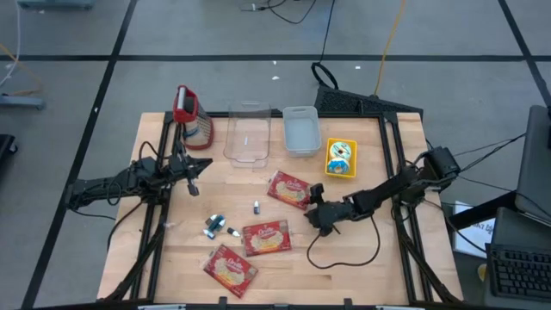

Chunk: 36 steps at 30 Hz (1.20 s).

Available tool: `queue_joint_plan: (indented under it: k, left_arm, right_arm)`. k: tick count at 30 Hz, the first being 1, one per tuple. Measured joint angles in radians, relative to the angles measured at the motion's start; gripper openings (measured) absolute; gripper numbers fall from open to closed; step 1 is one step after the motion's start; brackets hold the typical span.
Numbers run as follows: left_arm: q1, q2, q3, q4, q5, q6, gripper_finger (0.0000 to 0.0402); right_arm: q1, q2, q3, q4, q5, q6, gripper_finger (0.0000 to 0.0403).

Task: Pick & Place Food Item
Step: Put the top popcorn bag into the gray bin

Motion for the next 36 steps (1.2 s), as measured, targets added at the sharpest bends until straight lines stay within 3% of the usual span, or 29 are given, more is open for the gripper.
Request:
queue_joint_plan:
  k: [3, 10, 29, 36]
  left_arm:
    - [0.000, 0.000, 0.000, 0.000, 0.000, 0.000, 0.0024]
    - [0.000, 0.000, 0.000, 0.000, 0.000, 0.000, 0.0024]
    - [0.000, 0.000, 0.000, 0.000, 0.000, 0.000, 0.0024]
    - [0.000, 0.000, 0.000, 0.000, 0.000, 0.000, 0.0024]
  right_arm:
    - [0.001, 0.019, 0.000, 0.016, 0.070, -0.004, 0.0206]
    - [0.010, -0.004, -0.002, -0.025, 0.102, -0.002, 0.0170]
    - [0.022, -0.037, -0.002, -0.174, 0.104, 0.032, 0.0131]
    - [0.022, -0.037, -0.002, -0.191, 0.098, 0.071, 0.0080]
